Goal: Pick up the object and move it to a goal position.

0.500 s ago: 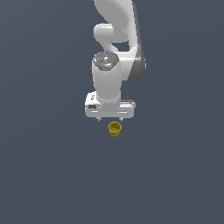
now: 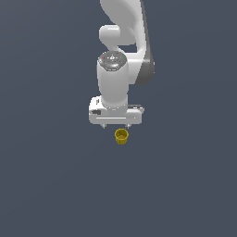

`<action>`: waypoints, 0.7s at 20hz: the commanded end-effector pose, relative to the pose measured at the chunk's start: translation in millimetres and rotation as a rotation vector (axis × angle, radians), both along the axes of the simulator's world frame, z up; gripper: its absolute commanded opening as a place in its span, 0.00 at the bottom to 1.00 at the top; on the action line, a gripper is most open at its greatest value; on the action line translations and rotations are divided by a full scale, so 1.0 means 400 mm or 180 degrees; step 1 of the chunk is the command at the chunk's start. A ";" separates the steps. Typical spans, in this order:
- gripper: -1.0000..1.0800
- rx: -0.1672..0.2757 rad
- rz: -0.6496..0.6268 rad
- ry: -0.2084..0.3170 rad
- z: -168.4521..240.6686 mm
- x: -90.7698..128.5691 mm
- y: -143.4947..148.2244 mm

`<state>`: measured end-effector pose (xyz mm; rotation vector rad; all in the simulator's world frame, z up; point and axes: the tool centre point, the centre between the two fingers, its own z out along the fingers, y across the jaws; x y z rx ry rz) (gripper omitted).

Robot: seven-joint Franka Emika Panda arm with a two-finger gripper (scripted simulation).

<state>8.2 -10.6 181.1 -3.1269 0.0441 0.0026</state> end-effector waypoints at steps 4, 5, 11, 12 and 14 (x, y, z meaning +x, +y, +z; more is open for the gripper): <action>0.96 -0.0009 0.0012 -0.0014 0.004 0.004 -0.001; 0.96 -0.0010 0.0023 -0.0014 0.003 0.003 -0.001; 0.96 -0.0019 0.0200 -0.0015 -0.016 -0.001 0.004; 0.96 -0.0021 0.0247 -0.0015 -0.021 -0.003 0.005; 0.96 -0.0025 0.0353 -0.0015 -0.033 -0.006 0.008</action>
